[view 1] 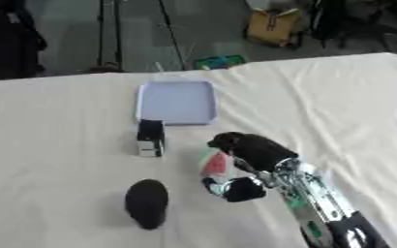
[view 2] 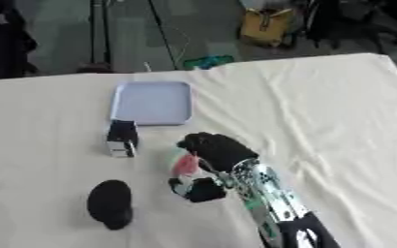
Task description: Pick up objects on the table and place them in the box.
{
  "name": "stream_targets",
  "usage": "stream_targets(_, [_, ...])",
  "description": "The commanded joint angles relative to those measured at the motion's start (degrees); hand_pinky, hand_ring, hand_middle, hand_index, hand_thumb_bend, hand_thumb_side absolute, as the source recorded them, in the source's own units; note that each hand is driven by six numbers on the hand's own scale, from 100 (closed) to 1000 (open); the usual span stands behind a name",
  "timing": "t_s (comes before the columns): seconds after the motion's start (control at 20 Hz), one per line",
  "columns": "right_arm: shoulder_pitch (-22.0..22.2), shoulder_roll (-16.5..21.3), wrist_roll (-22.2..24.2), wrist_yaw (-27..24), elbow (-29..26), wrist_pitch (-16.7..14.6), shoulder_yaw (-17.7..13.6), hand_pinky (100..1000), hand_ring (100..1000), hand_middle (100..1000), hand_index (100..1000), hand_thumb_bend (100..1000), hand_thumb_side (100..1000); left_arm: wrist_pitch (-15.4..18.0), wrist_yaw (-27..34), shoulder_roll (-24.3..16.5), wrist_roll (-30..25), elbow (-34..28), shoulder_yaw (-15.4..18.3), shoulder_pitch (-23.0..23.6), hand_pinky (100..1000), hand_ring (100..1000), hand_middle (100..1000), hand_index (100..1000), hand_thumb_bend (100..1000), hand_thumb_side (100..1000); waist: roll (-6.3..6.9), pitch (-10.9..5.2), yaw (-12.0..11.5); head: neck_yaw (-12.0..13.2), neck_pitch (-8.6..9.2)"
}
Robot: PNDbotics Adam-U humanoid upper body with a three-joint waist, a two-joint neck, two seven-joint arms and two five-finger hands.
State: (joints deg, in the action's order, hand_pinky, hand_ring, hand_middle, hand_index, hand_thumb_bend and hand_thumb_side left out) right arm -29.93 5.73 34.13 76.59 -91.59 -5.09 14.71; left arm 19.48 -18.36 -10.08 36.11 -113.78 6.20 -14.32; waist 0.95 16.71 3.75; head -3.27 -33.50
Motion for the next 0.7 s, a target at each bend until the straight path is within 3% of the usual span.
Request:
stream_targets(0.05, [-1.29, -0.34, 0.20, 1.43, 0.25, -0.05, -0.62, 897, 988, 968, 1000, 353, 789, 0.08, 0.21, -0.39, -0.17, -0.81, -0.08, -0.38, 646, 680, 784, 668, 100, 862, 0.03, -0.79, -0.18, -0.25, 0.84])
stream_targets(0.7, [-3.30, -0.30, -2.34, 6.09, 4.49, -0.16, -1.21, 886, 994, 977, 1000, 360, 779, 0.19, 0.52, -0.15, -0.52, -0.81, -0.36, -0.41, 648, 683, 785, 668, 100, 863, 0.35, -0.55, -0.51, -0.59, 1.64])
